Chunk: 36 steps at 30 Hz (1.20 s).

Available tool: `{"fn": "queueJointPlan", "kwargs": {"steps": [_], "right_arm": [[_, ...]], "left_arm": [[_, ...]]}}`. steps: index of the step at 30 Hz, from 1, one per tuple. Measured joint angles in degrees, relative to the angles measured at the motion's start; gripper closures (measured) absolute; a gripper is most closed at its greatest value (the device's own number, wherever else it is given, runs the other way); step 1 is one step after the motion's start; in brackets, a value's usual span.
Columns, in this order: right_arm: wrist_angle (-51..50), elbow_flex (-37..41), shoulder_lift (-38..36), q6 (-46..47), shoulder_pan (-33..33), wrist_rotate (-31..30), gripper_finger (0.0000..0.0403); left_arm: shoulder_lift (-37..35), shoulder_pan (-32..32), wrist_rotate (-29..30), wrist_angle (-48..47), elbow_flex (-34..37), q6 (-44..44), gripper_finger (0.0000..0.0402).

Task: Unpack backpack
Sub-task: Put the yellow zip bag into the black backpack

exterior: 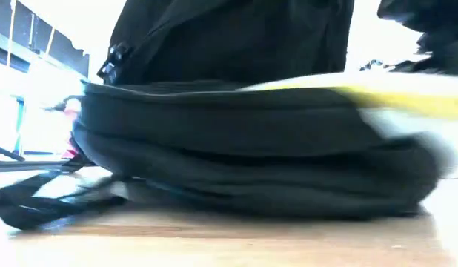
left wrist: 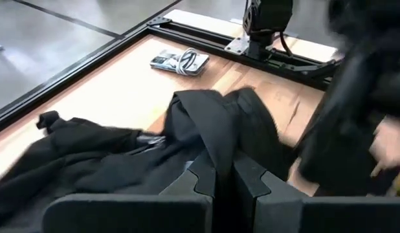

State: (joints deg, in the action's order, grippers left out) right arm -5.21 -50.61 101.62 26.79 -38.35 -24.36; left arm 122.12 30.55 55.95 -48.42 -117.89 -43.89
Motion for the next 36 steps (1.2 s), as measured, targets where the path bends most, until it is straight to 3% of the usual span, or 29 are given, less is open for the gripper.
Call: {"fn": "queueJointPlan", "kwargs": {"steps": [7, 15, 21, 28, 32, 36], "right_arm": [[21.4, 0.1, 4.3, -15.7, 10.2, 1.1, 0.0265], [22.4, -2.1, 3.0, -20.0, 12.9, 1.1, 0.0265], [8.2, -4.7, -2.4, -21.7, 6.7, 1.6, 0.0278], [-13.4, -5.3, -11.5, -13.0, -4.3, 2.8, 0.0297], [-17.7, -5.2, -12.5, -10.4, -8.5, 7.2, 0.03], [-16.8, -4.9, -8.1, -15.0, -9.4, 13.6, 0.0289]], "left_arm": [[1.6, -0.7, -3.6, 0.4, 0.1, 0.1, 0.0402], [1.6, -0.1, -3.6, 1.2, -0.1, -0.1, 0.0402], [1.5, 0.7, -1.8, -0.6, -0.3, -1.0, 0.0402], [1.8, 0.2, -1.6, -1.4, -0.2, -3.9, 0.0401], [1.7, -0.2, -1.7, 1.2, -0.3, -3.3, 0.0401], [1.8, -0.5, -3.8, 0.2, -0.1, 1.1, 0.0401]]}}
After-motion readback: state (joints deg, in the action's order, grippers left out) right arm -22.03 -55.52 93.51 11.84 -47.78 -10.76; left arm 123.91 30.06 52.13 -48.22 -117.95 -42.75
